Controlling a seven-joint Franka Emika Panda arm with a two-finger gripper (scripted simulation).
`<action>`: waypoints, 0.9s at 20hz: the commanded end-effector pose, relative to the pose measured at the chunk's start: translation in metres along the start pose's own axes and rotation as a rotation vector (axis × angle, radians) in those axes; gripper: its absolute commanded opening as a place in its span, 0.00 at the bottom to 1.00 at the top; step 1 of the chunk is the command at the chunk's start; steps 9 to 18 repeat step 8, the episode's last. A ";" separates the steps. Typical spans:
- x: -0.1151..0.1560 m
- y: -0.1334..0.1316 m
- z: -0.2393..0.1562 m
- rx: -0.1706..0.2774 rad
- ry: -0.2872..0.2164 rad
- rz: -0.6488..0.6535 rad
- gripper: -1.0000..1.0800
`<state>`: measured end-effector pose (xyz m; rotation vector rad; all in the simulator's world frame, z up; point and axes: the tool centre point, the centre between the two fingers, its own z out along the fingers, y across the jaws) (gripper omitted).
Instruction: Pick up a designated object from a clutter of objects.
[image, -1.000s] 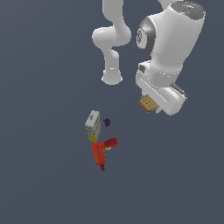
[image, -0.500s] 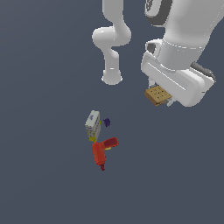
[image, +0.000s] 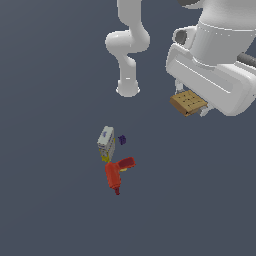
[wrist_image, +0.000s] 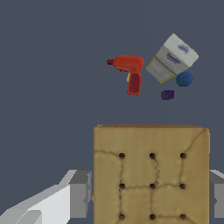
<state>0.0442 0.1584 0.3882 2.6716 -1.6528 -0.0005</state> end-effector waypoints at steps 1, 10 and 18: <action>0.001 -0.002 -0.005 0.000 0.000 0.000 0.00; 0.001 -0.004 -0.007 0.000 0.000 0.000 0.00; 0.001 -0.004 -0.007 0.000 0.000 0.000 0.00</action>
